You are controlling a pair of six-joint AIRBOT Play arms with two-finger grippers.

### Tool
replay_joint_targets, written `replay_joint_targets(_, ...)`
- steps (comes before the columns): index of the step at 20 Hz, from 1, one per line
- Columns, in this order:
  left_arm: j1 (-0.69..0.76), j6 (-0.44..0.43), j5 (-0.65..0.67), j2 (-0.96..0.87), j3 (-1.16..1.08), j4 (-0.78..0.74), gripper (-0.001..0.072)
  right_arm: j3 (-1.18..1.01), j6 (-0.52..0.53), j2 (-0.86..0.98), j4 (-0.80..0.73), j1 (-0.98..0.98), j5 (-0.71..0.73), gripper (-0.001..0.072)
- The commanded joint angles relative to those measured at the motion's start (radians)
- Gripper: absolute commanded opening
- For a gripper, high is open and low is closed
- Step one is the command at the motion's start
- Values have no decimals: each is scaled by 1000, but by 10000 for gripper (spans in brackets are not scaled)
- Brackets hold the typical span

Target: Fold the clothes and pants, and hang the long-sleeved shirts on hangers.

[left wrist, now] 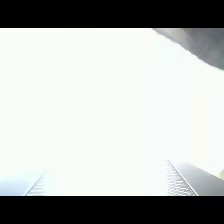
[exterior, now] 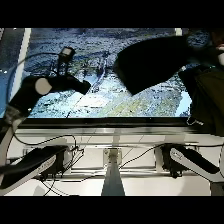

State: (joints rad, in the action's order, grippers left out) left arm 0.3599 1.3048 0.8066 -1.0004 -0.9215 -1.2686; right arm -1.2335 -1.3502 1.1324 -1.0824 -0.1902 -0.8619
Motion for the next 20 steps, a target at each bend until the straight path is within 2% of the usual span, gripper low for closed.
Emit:
replay_joint_targets(1,0,-3,-41,100,-37,-40,691,-163,-249,-68,-251,-164,-129,38)
replay_joint_targets(3,0,-3,-39,146,-37,-39,691,-242,-349,-81,-348,-280,-281,39)
replay_joint_targets(7,1,-3,-40,218,-37,-32,690,-334,-478,-95,-478,-531,-557,39)
replay_joint_targets(9,1,-3,-40,237,-37,-32,690,-344,-573,-109,-513,-668,-617,39)
replay_joint_targets(12,1,-3,-40,237,-37,-32,690,-342,-575,-119,-520,-851,-668,40)
replay_joint_targets(13,1,-3,-40,235,-37,-33,690,-342,-573,-117,-519,-894,-681,65)
replay_joint_targets(14,1,-3,-40,235,-37,-32,690,-342,-568,-113,-518,-928,-690,206)
replay_joint_targets(16,1,-3,-40,235,-37,-32,690,-342,-534,-103,-518,-951,-695,647)
replay_joint_targets(17,1,-3,-40,235,-37,-32,690,-342,-479,-97,-510,-950,-694,676)
replay_joint_targets(19,1,-4,-40,235,-37,-33,690,-341,-452,-87,-452,-947,-683,671)
replay_joint_targets(20,1,-3,-40,235,-37,-33,691,-338,-443,-80,-410,-935,-681,609)
